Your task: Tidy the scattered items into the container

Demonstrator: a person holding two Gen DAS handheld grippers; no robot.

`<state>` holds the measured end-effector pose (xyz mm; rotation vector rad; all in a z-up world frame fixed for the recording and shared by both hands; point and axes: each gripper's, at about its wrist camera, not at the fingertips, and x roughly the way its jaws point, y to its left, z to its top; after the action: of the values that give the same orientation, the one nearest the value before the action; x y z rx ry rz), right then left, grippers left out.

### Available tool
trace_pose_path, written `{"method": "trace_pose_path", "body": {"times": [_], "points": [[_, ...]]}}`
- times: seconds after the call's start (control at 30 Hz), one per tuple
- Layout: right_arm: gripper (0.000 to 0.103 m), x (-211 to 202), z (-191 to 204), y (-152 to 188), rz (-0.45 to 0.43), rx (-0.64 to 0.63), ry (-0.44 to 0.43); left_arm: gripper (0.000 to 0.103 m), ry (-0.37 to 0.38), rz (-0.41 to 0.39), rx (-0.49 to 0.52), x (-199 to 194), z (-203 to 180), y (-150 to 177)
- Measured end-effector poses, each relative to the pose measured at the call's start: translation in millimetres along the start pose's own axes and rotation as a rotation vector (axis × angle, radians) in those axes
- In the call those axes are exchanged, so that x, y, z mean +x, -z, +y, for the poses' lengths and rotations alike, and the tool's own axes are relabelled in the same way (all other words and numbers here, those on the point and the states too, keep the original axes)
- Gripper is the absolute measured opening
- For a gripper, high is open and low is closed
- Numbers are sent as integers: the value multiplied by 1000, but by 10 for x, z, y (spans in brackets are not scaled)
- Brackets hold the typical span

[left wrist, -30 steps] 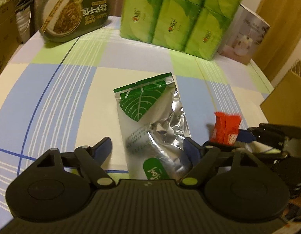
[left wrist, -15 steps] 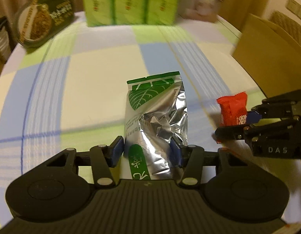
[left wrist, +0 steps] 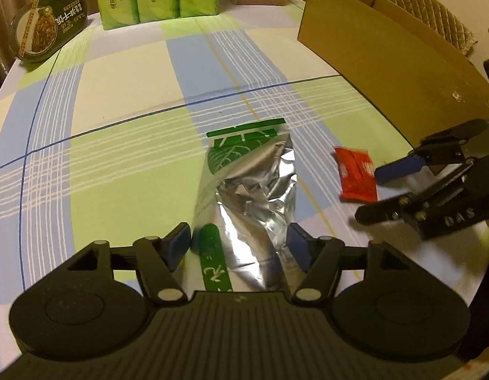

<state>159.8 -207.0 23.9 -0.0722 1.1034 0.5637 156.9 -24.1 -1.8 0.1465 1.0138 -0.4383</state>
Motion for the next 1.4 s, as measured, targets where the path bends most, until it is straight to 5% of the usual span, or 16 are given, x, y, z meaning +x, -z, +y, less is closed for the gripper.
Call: {"method": "trace_pose_path", "body": {"times": [0.4, 0.63, 0.77, 0.87, 1.2, 1.37, 1.4], "points": [[68, 51, -3, 44, -68, 42, 50, 82, -10, 24, 51, 172, -94, -177], [68, 116, -1, 5, -68, -5, 106, 82, -70, 88, 160, 339, -163, -171], [68, 77, -69, -12, -82, 34, 108, 62, -26, 97, 119, 313, -92, -184], [68, 42, -79, -30, -101, 68, 68, 58, -27, 94, 125, 286, -87, -186], [69, 128, -42, -61, -78, 2, 103, 78, -37, 100, 119, 365, -87, -202], [69, 134, -77, -64, -87, -11, 95, 71, -23, 89, 137, 381, -96, -227], [61, 135, -70, -67, -85, -29, 90, 71, -21, 87, 139, 379, -98, -232]]}}
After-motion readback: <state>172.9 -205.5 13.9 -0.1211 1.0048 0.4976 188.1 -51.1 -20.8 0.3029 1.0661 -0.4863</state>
